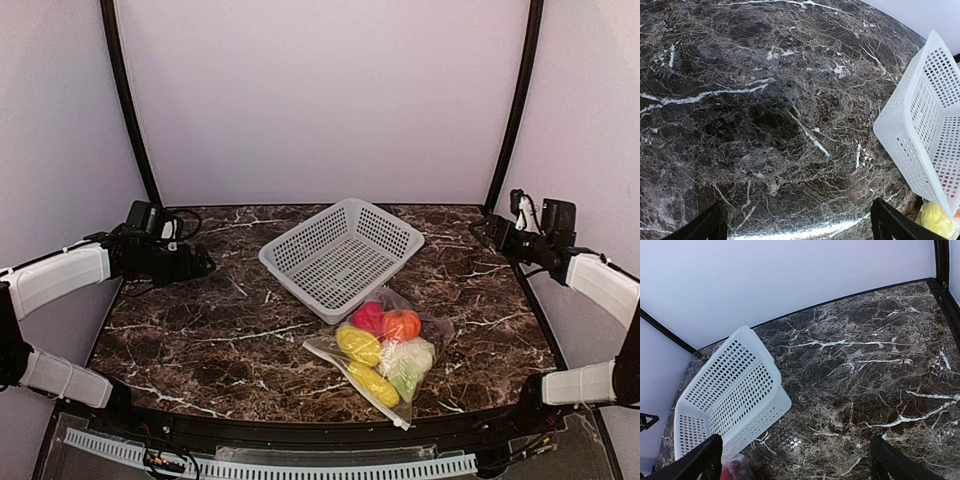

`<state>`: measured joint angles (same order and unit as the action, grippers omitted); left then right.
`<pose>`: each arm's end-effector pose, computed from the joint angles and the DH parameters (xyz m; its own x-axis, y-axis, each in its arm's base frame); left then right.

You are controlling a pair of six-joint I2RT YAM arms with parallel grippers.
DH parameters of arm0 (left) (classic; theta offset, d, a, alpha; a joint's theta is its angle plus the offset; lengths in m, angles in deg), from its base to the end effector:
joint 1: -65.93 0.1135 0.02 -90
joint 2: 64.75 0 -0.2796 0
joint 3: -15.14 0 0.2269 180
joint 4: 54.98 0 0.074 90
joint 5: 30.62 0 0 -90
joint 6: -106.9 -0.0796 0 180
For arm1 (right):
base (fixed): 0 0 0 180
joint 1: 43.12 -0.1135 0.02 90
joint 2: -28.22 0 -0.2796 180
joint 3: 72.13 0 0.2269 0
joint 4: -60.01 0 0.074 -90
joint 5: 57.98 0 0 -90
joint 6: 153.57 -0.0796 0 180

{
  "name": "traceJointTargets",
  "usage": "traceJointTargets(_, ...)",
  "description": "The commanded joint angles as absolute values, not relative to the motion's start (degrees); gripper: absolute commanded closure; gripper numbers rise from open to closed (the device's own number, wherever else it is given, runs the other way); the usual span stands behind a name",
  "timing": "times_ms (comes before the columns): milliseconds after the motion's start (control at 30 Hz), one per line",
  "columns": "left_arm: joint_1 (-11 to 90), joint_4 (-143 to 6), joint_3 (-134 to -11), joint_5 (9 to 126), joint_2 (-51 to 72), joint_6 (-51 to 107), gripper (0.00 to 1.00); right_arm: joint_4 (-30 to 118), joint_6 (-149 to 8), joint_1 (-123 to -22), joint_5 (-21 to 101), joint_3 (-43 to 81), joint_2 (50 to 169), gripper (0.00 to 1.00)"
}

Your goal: Open the zip-top bag and remove the fake food

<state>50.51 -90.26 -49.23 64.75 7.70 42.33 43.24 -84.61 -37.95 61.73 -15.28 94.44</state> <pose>0.2600 -0.0794 0.2430 -0.7396 -0.2395 -0.6290 0.0141 0.9288 -0.3702 0.2621 0.0159 0.2694 -0.5405 0.3620 -0.7595 -0.1830 0.8305 0.5261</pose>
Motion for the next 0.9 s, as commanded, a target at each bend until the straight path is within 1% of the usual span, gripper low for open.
traceJointTargets(0, 48.7, -92.3, -47.1, 68.5, 4.4, 40.3, 0.01, 42.5, -81.8, -39.0, 63.0, -17.2, 90.7, 0.01)
traceJointTargets(233, 41.0, -91.7, -43.4, 77.3, 2.6, 37.6, 0.01, 40.6, -79.9, -40.9, 65.1, -19.1, 85.7, 0.01)
traceJointTargets(400, 33.8, -89.2, -40.8, 80.2, 3.4, 38.7, 0.01, 38.4, -78.6, -44.8, 64.7, -19.7, 83.7, 0.01)
traceJointTargets(533, 27.5, -82.0, -37.2, 84.1, 6.1, 42.3, 0.01, 36.5, -77.6, -48.7, 62.7, -20.5, 81.8, 0.01)
traceJointTargets(667, 21.7, -72.9, -35.3, 84.6, 11.0, 45.3, 0.01, 35.6, -77.6, -50.7, 62.3, -21.6, 79.2, 0.01)
traceJointTargets(867, 19.3, -60.8, -35.7, 87.6, 19.4, 48.6, 0.09, 34.6, -77.6, -52.0, 61.3, -23.0, 76.3, 0.01)
